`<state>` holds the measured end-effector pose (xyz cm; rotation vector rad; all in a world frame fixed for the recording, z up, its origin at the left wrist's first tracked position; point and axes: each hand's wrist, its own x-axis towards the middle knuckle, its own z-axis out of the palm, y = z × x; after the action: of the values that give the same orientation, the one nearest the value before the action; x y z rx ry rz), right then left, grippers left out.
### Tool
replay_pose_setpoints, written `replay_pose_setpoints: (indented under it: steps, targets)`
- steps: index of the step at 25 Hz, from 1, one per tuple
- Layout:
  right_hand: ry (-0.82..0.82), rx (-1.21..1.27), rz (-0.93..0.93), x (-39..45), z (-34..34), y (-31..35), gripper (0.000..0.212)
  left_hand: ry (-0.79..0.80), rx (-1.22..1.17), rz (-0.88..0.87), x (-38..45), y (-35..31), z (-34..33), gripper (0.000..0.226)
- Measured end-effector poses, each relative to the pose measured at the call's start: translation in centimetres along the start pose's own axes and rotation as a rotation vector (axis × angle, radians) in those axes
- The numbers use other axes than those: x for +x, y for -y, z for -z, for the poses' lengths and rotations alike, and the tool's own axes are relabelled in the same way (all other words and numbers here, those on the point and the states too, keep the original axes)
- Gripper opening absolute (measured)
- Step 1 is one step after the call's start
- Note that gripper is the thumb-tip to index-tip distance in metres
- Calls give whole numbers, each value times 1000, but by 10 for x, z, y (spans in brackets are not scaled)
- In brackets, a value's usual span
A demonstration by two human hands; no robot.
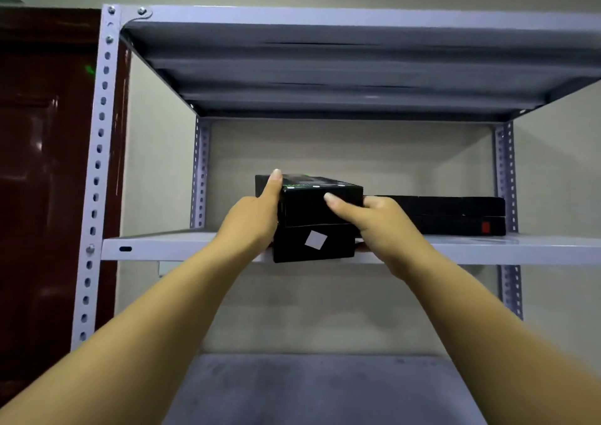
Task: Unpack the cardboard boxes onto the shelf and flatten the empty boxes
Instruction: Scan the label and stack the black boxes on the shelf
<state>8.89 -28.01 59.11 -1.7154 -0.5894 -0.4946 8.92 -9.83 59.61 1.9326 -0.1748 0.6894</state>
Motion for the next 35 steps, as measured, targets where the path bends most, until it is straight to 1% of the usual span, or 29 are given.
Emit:
replay_pose_setpoints:
  steps: [1,3,5,6,8,9,10,12,13,14,17,20,22,25,27,28,30,31,32,35]
  targets:
    - [41,-27,3,6,1,1,23,1,5,12,7,0,2,92]
    - [94,-80,-13,20,0,0,19,40,-23,34,18,-2,7,79]
    - [89,-135,-44,34,-2,-4,19,82,-88,42,26,-4,13,65]
    - [80,-161,-60,40,-5,-5,20,110,-124,38,30,-2,16,63]
    - [82,-202,-75,48,-9,-8,22,187,-144,18,36,5,21,67]
    - [91,-214,-75,51,-11,-9,22,221,-115,3,38,11,22,69]
    - [99,-219,-76,54,-13,-9,22,235,-74,-16,41,16,23,65]
    - [107,-232,-85,62,-16,-11,25,197,12,-49,45,24,23,40]
    - [106,-249,-91,67,-18,-13,27,167,39,-60,48,28,23,32]
    - [101,-270,-99,71,-19,-15,28,143,53,-63,51,30,22,30]
    - [79,-344,-111,84,-23,-22,24,138,55,-58,62,35,19,35]
    - [65,-389,-133,98,-25,-32,30,149,70,-36,77,38,11,42]
    - [55,-412,-139,105,-23,-37,36,155,109,-19,87,38,7,37]
    - [61,-437,-148,114,-16,-41,32,157,129,2,103,37,2,29]
    - [64,-478,-150,120,-13,-45,36,173,105,18,115,40,-2,29]
    - [62,-501,-152,124,-12,-47,40,181,106,24,121,42,-5,37]
    - [50,-533,-158,131,-10,-51,43,196,108,29,132,46,-9,68]
    - [46,-547,-165,133,-9,-52,43,201,108,31,136,48,-12,79]
    - [44,-557,-171,136,-7,-54,43,209,112,33,140,49,-14,85]
    - [42,-574,-182,142,-3,-60,40,242,126,36,148,46,-21,83]
